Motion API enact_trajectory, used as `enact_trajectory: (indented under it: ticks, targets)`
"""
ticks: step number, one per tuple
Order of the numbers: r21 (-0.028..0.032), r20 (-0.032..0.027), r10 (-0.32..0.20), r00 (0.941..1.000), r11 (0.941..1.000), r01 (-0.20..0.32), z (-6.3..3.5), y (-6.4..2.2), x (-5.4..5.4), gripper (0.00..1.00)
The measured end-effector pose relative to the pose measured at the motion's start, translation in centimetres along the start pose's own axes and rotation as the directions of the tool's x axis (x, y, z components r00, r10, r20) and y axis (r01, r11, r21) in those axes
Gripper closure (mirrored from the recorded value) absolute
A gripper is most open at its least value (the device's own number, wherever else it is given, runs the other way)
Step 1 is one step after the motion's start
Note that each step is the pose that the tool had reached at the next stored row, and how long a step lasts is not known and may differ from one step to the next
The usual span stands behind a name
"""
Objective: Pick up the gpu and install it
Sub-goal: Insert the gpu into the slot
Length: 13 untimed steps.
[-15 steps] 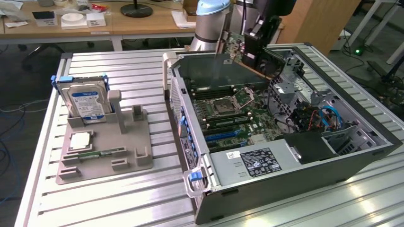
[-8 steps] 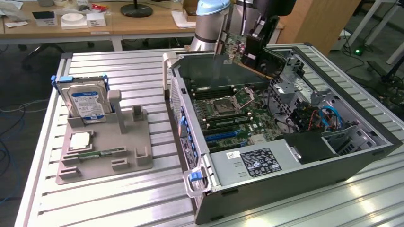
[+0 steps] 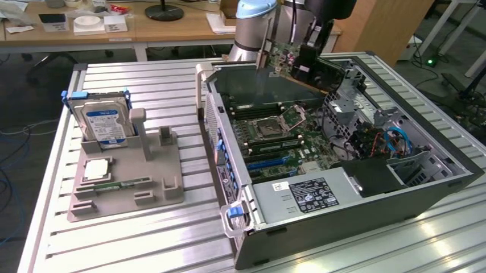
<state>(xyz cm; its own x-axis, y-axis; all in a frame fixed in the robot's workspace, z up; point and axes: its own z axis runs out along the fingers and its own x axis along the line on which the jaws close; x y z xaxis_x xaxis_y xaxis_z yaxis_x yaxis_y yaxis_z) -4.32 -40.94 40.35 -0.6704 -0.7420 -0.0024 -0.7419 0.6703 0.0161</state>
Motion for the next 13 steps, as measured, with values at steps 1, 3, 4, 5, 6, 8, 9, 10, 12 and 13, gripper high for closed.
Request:
enact_trajectory:
  ticks: [1,3,4,5,6,8,9,10,12,13]
  targets:
    - [0.0013,0.001,-0.008,1.0,1.0,0.008,0.0,-0.02,0.02,0.72]
    - [0.0029,0.0022,-0.026,0.9997,0.9997,0.026,0.0,-0.03,0.04,0.72]
    - [0.0035,0.0026,-0.036,0.9993,0.9993,0.036,0.0,-0.04,0.05,0.72]
    - [0.0036,0.0027,-0.044,0.999,0.999,0.044,0.01,-0.05,0.07,0.72]
    - [0.0037,0.0025,-0.052,0.9987,0.9987,0.052,0.0,-0.05,0.08,0.72]
    - [0.0039,0.0024,-0.069,0.9976,0.9976,0.069,0.01,-0.07,0.1,0.72]
    - [0.0041,0.0024,-0.078,0.9969,0.9969,0.078,0.01,-0.08,0.11,0.72]
    - [0.0042,0.0024,-0.087,0.9962,0.9962,0.087,0.01,-0.1,0.13,0.72]
    - [0.0048,0.0027,-0.102,0.9948,0.9948,0.102,0.02,-0.12,0.18,0.72]
    - [0.0051,0.0028,-0.109,0.994,0.994,0.109,0.02,-0.14,0.21,0.72]
